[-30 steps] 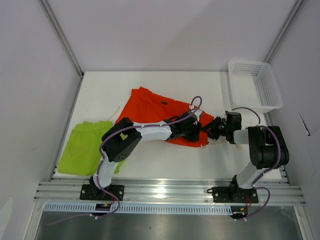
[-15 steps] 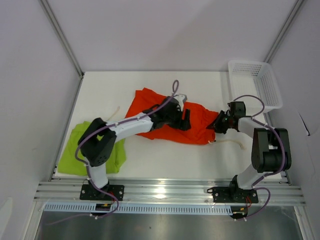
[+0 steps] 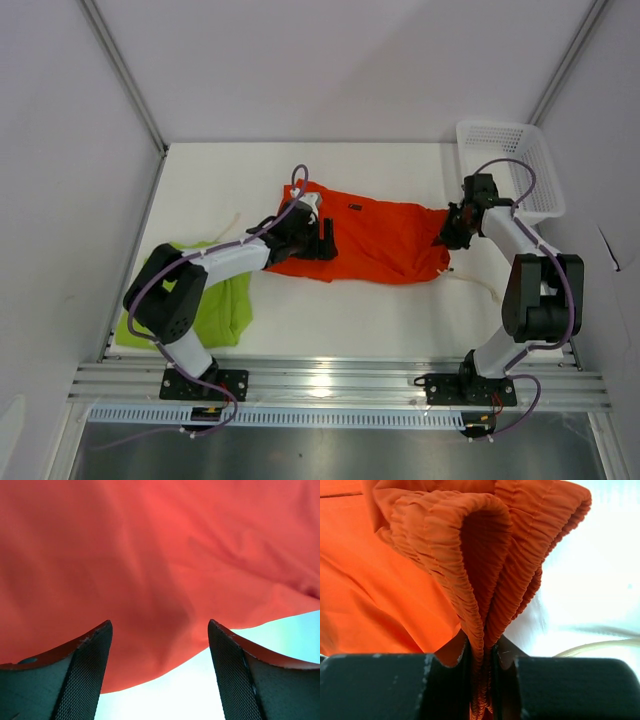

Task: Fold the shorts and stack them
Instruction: Fold the shorts

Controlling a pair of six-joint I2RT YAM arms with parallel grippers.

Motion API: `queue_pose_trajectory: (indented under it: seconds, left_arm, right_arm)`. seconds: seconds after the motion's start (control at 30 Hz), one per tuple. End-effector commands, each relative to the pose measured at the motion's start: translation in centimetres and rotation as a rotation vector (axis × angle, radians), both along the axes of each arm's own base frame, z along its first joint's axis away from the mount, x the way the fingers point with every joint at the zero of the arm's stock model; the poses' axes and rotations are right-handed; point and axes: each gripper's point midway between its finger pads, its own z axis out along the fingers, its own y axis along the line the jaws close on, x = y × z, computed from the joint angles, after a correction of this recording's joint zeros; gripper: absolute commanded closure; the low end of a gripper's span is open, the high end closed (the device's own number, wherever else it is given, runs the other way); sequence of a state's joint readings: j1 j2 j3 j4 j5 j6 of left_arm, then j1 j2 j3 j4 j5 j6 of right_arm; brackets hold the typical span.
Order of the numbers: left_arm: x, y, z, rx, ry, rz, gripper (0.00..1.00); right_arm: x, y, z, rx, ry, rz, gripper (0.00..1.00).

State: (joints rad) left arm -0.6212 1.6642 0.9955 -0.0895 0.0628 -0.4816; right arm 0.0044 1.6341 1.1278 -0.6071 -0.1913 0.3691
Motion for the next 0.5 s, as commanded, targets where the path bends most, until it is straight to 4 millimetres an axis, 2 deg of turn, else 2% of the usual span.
queue_pose_trajectory:
  seconds: [0.0, 0.2, 0.33, 0.47]
  left_arm:
    - [0.9, -0.4, -0.3, -0.044, -0.017, 0.046, 0.21]
    - [-0.9, -0.9, -3.4, -0.062, 0.041, 0.04, 0.22]
    - [-2.1, -1.2, -4.4, -0.037, 0.06, 0.043, 0.22]
    - [-4.6, -2.6, -5.2, -0.033, 0.085, 0.025, 0.22]
  right_arm:
    - [0.5, 0.1, 3.7, -0.048, -0.053, 0.037, 1.0]
    - [2.4, 0.0, 6.6, -0.082, -0.09, 0.072, 1.0]
    - [3.0, -0.1, 7.2, -0.09, -0.094, 0.092, 1.0]
    - [2.9, 0.4, 7.5, -0.082, -0.099, 0.121, 1.0]
